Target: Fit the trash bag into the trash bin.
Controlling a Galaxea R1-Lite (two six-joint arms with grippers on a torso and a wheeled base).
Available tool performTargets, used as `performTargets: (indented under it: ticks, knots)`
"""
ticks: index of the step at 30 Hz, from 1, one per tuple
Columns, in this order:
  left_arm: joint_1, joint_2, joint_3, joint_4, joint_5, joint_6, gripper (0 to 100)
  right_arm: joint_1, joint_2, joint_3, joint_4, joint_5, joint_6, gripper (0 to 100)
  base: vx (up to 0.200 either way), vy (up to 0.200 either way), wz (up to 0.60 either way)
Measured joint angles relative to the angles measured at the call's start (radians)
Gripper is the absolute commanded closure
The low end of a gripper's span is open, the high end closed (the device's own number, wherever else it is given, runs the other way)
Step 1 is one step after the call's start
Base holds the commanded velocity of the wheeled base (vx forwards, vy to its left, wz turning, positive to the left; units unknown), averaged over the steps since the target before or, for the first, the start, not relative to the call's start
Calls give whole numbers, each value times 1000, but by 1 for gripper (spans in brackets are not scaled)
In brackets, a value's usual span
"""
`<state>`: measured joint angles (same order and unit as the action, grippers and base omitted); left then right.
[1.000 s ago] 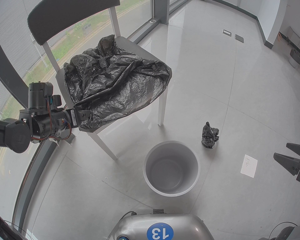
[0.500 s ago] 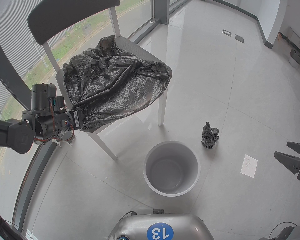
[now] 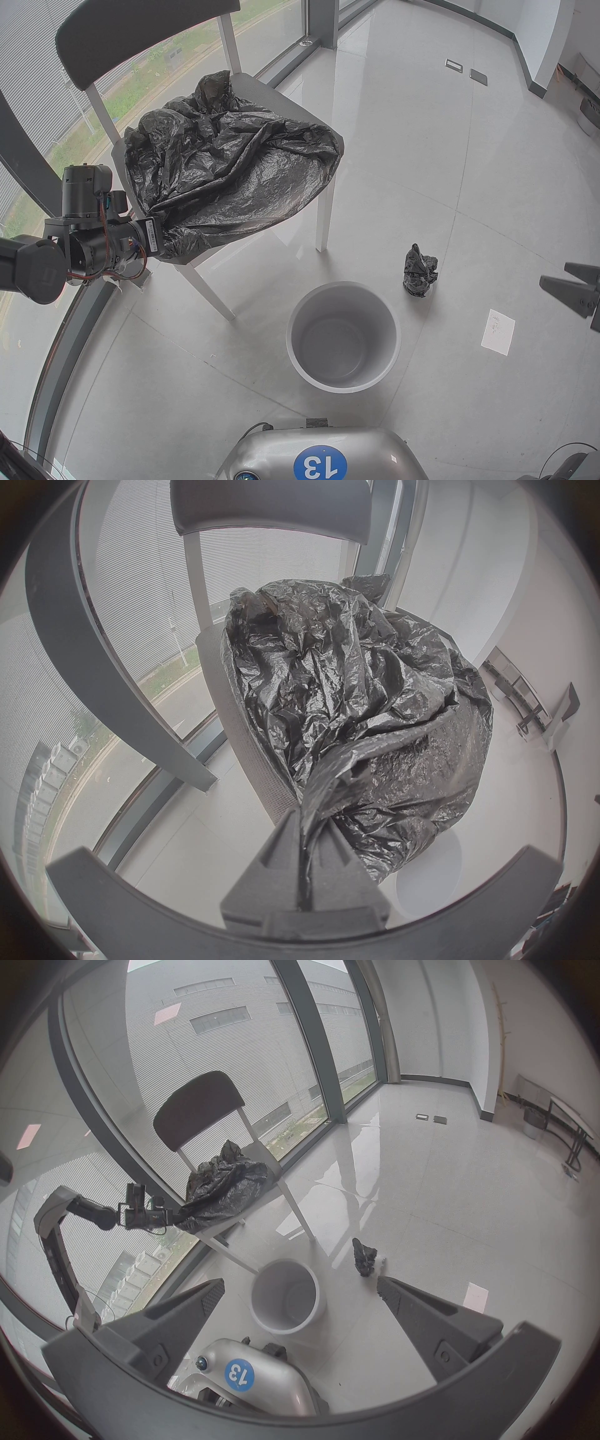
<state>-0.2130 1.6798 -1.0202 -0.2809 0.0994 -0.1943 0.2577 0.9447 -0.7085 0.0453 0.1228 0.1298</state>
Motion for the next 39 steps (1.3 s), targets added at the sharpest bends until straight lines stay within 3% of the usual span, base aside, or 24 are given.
performTargets:
  ticks: [8, 20, 27, 32, 39]
  knots:
    - [-4, 0, -9, -2, -2, 7, 100, -82, 184, -157, -100, 143, -19, 0, 0, 0, 0]
    - [-20, -1, -29, -3, -8, 22, 100, -116, 495, -449, -221, 248, -31, 0, 0, 0, 0]
    - [-40, -18, -14, -3, -7, 20, 100, -62, 625, -626, -228, 321, -40, 0, 0, 0, 0]
    - [-47, -36, 2, -3, -9, 20, 100, -7, 702, -666, -232, 331, -58, 0, 0, 0, 0]
    - [-49, -59, 10, -3, -12, 19, 100, 7, 771, -679, -243, 340, -101, 0, 0, 0, 0]
